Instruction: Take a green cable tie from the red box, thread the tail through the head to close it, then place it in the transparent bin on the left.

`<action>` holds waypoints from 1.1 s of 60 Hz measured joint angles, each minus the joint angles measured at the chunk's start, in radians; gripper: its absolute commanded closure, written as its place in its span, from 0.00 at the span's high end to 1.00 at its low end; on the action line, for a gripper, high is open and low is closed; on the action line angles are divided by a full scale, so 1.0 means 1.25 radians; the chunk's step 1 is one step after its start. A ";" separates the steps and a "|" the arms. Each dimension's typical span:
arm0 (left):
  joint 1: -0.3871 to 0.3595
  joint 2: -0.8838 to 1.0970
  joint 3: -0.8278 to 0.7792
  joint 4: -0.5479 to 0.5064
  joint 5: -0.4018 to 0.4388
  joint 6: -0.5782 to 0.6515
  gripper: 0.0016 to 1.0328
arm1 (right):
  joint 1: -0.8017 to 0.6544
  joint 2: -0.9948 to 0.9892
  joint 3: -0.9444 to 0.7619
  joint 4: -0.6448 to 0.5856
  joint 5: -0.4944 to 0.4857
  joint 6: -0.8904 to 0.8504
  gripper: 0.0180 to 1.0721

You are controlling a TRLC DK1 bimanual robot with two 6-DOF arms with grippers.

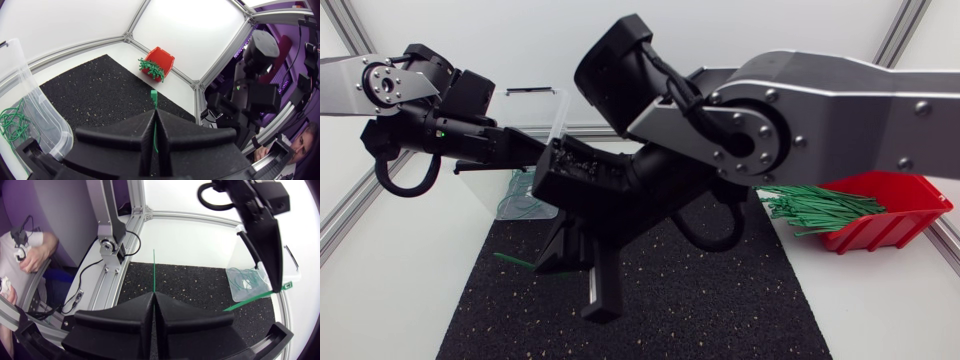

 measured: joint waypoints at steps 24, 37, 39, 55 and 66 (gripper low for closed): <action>-0.005 -0.270 -0.297 0.524 -0.087 -0.178 0.03 | -0.123 0.049 0.009 -0.017 -0.124 0.086 0.05; -0.036 -0.345 -0.394 0.669 -0.138 -0.302 0.03 | -0.160 0.049 0.004 -0.017 -0.180 0.120 0.05; -0.037 -0.346 -0.395 0.672 -0.140 -0.309 0.03 | -0.168 0.047 0.004 -0.018 -0.182 0.125 0.05; -0.102 -0.392 -0.425 0.694 -0.174 -0.356 0.03 | -0.229 0.002 0.005 -0.112 -0.208 0.146 0.05; -0.179 -0.396 -0.475 0.741 -0.240 -0.378 0.03 | -0.281 -0.022 0.016 -0.208 -0.208 0.145 0.05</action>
